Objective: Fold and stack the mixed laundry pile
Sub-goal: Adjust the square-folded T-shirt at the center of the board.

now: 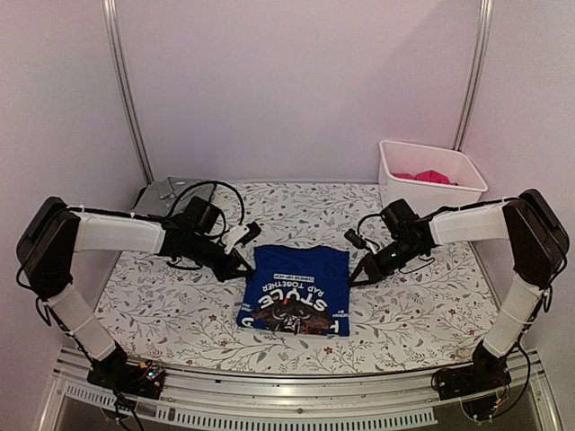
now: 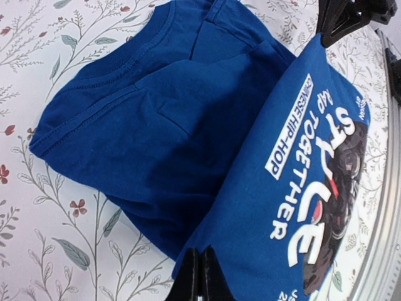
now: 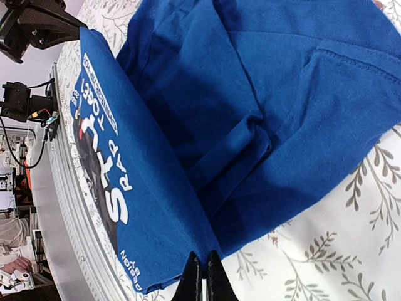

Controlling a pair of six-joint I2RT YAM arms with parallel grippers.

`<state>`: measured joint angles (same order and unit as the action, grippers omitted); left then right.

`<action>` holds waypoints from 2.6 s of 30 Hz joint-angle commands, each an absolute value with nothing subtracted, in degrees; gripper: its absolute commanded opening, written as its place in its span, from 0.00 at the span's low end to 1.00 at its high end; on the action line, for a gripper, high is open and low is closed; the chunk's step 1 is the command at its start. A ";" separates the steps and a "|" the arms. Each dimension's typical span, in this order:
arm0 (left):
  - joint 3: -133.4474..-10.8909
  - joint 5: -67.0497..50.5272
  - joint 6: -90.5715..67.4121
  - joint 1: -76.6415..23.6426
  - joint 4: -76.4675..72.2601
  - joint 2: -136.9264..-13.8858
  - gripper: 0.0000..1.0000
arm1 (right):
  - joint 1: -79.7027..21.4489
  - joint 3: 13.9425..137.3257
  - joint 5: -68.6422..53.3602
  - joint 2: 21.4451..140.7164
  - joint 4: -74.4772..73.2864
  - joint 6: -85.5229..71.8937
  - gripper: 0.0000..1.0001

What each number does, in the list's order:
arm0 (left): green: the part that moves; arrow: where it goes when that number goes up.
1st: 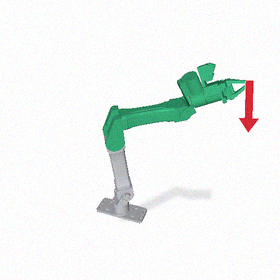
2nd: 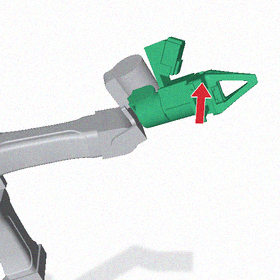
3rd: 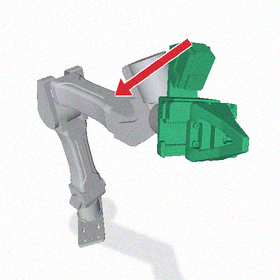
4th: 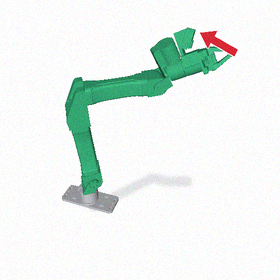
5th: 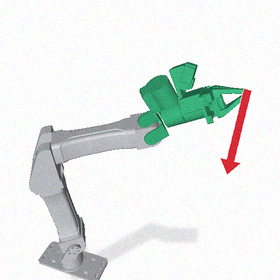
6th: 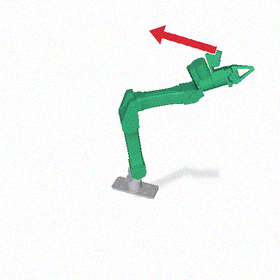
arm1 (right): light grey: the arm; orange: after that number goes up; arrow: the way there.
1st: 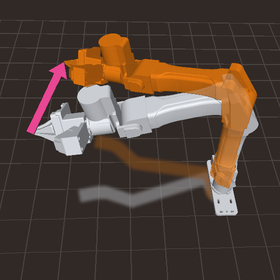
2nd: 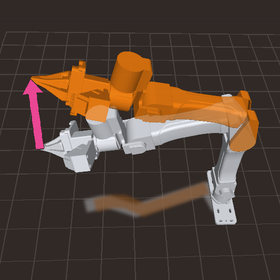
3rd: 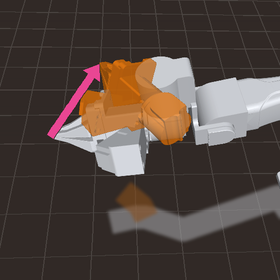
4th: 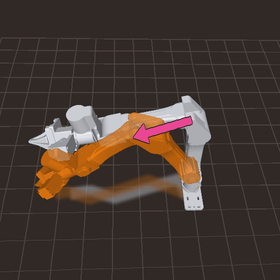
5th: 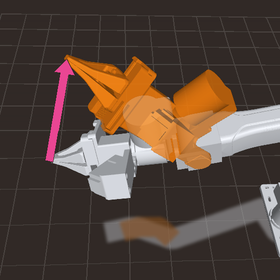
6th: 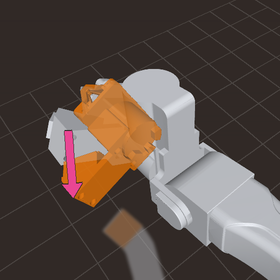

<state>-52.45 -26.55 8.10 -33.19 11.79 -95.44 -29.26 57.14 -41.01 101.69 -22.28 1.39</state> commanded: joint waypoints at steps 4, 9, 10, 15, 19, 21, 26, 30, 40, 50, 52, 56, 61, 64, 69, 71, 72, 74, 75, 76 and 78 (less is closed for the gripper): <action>-49.76 -24.47 5.07 -32.87 14.48 -87.08 0.00 | -29.62 55.73 -38.77 92.48 -23.68 -2.38 0.00; -53.99 -23.50 5.92 -32.89 17.70 -86.29 0.00 | -29.62 59.72 -37.87 91.89 -25.48 -2.02 0.00; -55.06 -23.04 6.16 -32.86 18.40 -86.61 0.00 | -29.54 60.72 -37.62 91.97 -25.61 -2.02 0.00; -59.57 -21.80 8.02 -32.26 19.88 -88.61 0.00 | -28.35 64.77 -36.93 92.80 -25.91 -3.00 0.00; -62.96 -21.43 9.33 -31.25 19.72 -91.94 0.00 | -26.88 66.73 -36.22 93.91 -25.85 -3.00 0.00; -64.96 -21.43 9.58 -30.68 19.80 -94.40 0.00 | -26.29 67.79 -35.81 95.35 -25.84 -2.64 0.00; -69.43 -21.01 9.88 -29.96 19.30 -100.24 0.00 | -24.85 72.41 -34.00 99.99 -25.67 -2.07 0.00; -72.46 -20.07 10.17 -29.40 18.93 -104.85 0.00 | -24.29 75.18 -32.83 104.53 -25.33 -1.68 0.00; -79.28 -17.01 9.50 -28.56 18.52 -114.84 0.00 | -22.74 80.08 -30.56 113.84 -23.23 -2.02 0.00; -80.94 -16.69 9.43 -28.23 18.42 -115.08 0.00 | -21.82 83.12 -31.44 116.76 -22.95 -2.44 0.00; -81.28 -16.88 9.42 -28.26 18.18 -115.01 0.00 | -21.85 83.27 -31.19 116.27 -22.76 -2.46 0.00; -81.34 -15.50 9.09 -27.99 17.23 -117.01 0.00 | -21.63 84.79 -30.81 117.75 -22.19 -2.55 0.00; -81.64 -14.06 7.28 -27.26 15.10 -120.25 0.00 | -21.63 87.52 -29.79 122.06 -21.28 -3.19 0.00; -83.41 -13.43 6.72 -27.02 15.29 -123.58 0.00 | -21.62 89.53 -29.33 125.82 -21.35 -3.75 0.00; -84.90 -12.62 5.30 -26.72 15.74 -126.02 0.01 | -21.63 93.49 -29.73 130.21 -21.67 -4.85 0.00; -84.80 -12.33 4.81 -26.39 15.46 -126.03 0.04 | -21.62 94.76 -29.62 131.19 -22.52 -5.00 0.00; -84.71 -12.54 4.77 -26.25 15.22 -126.10 0.05 | -21.62 94.90 -29.85 131.54 -22.82 -5.01 0.00; -84.77 -13.05 3.83 -25.41 14.47 -126.18 0.13 | -21.65 94.76 -30.28 131.44 -23.33 -4.97 0.05; -85.04 -13.57 3.38 -24.93 14.49 -126.10 0.24 | -21.63 94.64 -30.01 131.07 -23.75 -4.99 0.15; -85.52 -13.98 2.44 -24.55 14.53 -125.74 0.32 | -21.62 94.42 -29.59 130.57 -23.95 -5.33 0.27; -85.62 -14.42 1.36 -23.79 13.76 -123.79 0.55 | -21.62 94.10 -28.43 128.50 -23.85 -5.89 0.44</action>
